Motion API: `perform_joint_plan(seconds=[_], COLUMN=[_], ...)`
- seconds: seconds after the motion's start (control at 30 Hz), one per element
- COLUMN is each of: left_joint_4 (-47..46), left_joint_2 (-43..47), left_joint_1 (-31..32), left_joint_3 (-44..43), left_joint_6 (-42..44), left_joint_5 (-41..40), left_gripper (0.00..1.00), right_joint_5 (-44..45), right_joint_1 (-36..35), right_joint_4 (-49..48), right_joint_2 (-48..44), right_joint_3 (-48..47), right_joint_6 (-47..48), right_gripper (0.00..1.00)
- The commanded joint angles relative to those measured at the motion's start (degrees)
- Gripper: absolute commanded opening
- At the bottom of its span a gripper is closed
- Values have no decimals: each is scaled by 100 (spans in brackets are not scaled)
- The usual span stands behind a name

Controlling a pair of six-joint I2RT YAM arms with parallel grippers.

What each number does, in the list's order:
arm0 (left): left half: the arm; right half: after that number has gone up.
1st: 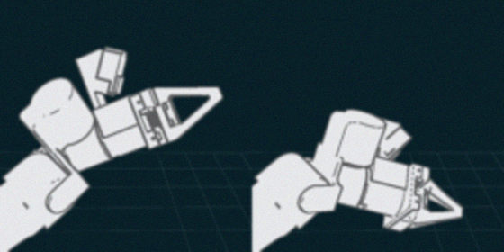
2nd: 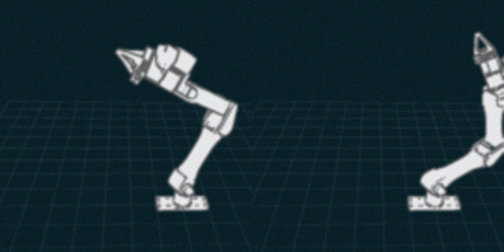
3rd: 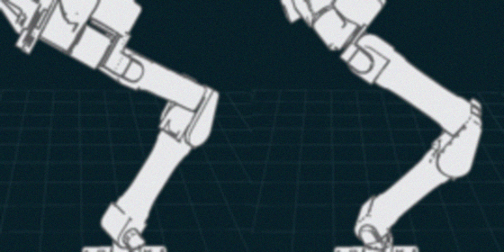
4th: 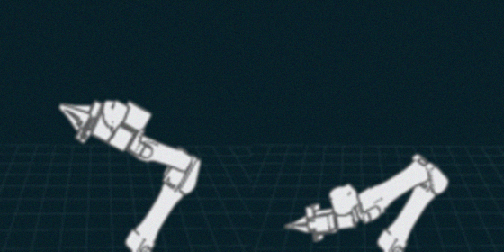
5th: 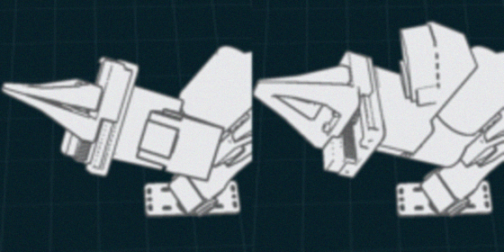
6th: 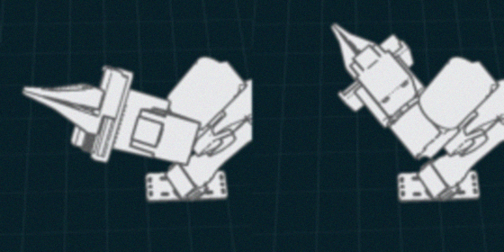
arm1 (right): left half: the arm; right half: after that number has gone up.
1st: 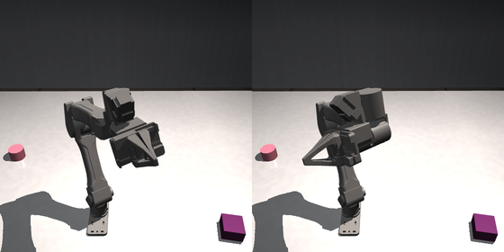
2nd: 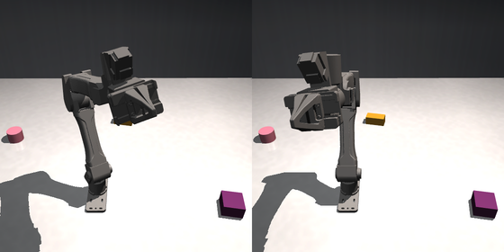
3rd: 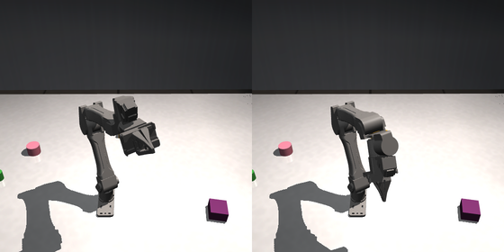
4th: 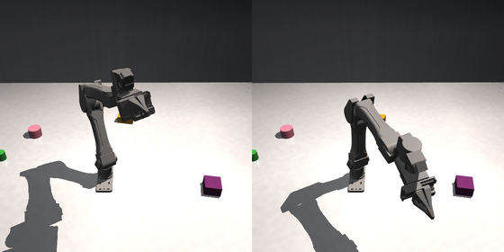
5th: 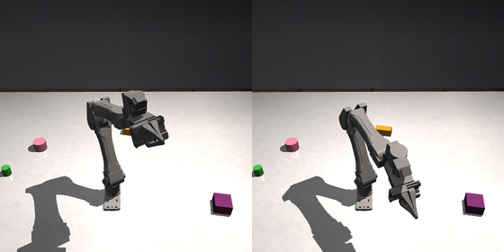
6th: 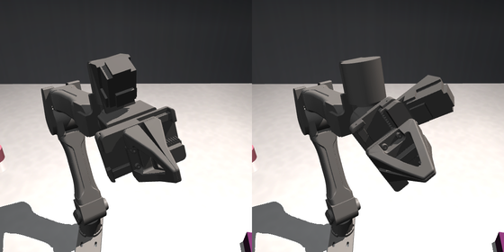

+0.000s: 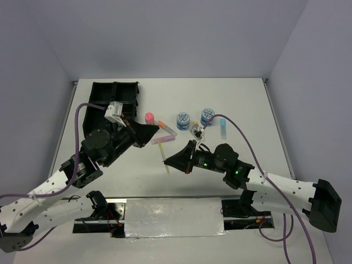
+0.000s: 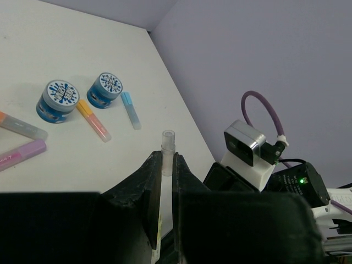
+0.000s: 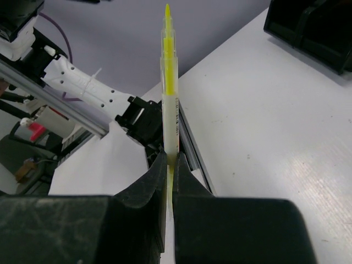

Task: Sort the stationery into containers
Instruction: Close the pen cap on the pen.

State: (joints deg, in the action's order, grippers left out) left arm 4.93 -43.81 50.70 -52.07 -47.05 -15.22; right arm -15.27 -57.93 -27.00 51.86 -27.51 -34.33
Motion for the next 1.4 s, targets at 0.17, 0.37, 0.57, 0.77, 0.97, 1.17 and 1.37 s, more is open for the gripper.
perform_joint_plan(seconds=[0.17,0.37,0.57,0.77,0.97,1.17,1.37], left_joint_4=[-423,-440,-598,-616,-607,-590,-704], left_joint_2=[-31,-48,-84,-84,-92,-136,-163], left_joint_1=[-34,-34,-34,-34,-34,-34,-34], left_joint_3=[171,233,250,259,224,215,277], left_joint_6=[-217,-270,-296,-323,-340,-331,-375], left_joint_5=[257,318,318,204,151,213,301], left_gripper=[0,0,0,0,0,0,0], right_joint_5=[375,516,586,516,586,648,701], right_joint_1=[-34,-16,-16,1,1,10,45], right_joint_4=[20,99,160,169,169,248,283], right_joint_2=[-79,-97,-167,-246,-290,-316,-264], right_joint_3=[-378,-404,-378,-369,-317,-387,-431], right_joint_6=[374,427,462,471,462,497,523], right_gripper=[0,0,0,0,0,0,0])
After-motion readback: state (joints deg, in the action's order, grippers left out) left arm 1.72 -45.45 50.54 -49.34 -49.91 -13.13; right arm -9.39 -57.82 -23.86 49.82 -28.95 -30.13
